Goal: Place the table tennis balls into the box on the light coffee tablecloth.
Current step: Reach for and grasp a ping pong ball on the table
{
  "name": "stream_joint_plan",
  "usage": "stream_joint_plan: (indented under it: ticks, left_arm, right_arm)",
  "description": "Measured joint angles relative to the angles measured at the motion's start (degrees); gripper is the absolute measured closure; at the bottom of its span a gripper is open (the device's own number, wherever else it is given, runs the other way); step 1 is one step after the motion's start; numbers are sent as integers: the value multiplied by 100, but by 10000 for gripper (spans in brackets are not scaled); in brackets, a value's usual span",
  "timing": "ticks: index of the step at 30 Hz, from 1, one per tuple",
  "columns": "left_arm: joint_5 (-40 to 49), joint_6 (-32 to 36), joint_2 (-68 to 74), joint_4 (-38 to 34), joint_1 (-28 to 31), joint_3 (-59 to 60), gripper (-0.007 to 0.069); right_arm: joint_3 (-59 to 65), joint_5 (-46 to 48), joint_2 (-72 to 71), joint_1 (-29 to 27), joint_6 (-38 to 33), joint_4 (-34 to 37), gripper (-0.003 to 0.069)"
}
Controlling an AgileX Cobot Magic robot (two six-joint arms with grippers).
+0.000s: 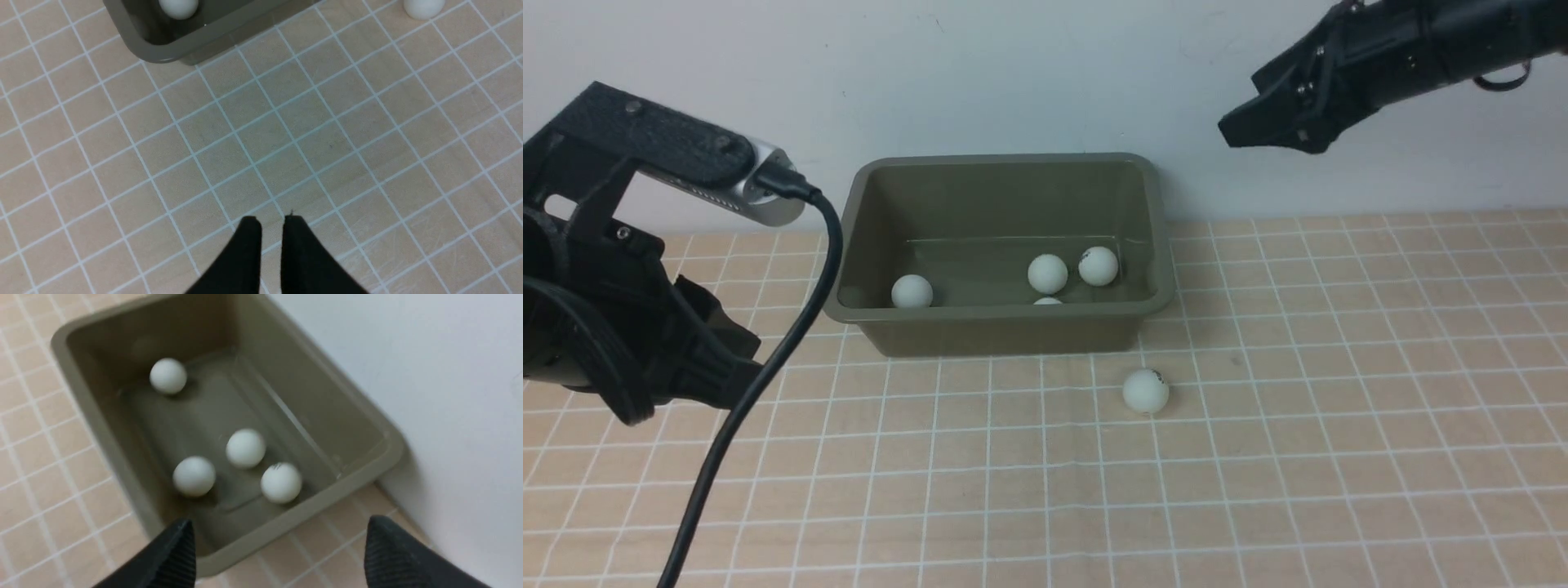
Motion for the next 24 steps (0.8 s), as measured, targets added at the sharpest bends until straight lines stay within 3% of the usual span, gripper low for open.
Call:
stream_joint_plan:
  ticks: [5, 12, 18, 24]
  left_arm:
    - [0, 0, 0, 0, 0, 0, 600]
    - [0, 0, 0, 0, 0, 0, 600]
    - [0, 0, 0, -26, 0, 0, 600]
    - [0, 0, 0, -209, 0, 0, 600]
  right_arm:
    - [333, 204, -207, 11, 668, -245, 155]
    - [1766, 47, -503, 114, 835, -87, 155]
    - [2924, -1159, -823, 596, 743, 242, 155]
    - [3899, -3540, -843, 1688, 914, 462, 155]
